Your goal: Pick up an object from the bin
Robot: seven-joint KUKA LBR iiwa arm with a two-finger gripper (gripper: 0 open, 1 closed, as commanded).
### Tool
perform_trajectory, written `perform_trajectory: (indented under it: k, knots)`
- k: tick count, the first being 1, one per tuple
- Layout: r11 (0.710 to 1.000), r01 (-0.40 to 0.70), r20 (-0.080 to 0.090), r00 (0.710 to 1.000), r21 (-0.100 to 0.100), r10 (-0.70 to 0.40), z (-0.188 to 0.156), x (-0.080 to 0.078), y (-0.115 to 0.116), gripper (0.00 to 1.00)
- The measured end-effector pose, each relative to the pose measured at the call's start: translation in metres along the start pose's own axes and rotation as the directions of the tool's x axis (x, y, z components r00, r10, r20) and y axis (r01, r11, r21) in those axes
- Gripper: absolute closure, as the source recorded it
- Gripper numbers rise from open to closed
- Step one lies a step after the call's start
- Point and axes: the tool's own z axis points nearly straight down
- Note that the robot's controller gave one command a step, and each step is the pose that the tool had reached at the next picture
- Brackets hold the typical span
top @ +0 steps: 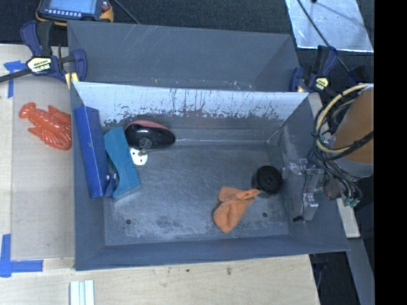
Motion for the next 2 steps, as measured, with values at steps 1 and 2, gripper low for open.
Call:
perform_trajectory:
  k: [1,2]
  knots:
    - [1.000,0.003,0.008,1.000,0.002,-0.003,-0.004,-0.002,0.001,0.00]
    - [1.000,0.019,0.013,1.000,0.004,-0.019,0.042,-0.016,0.021,0.00]
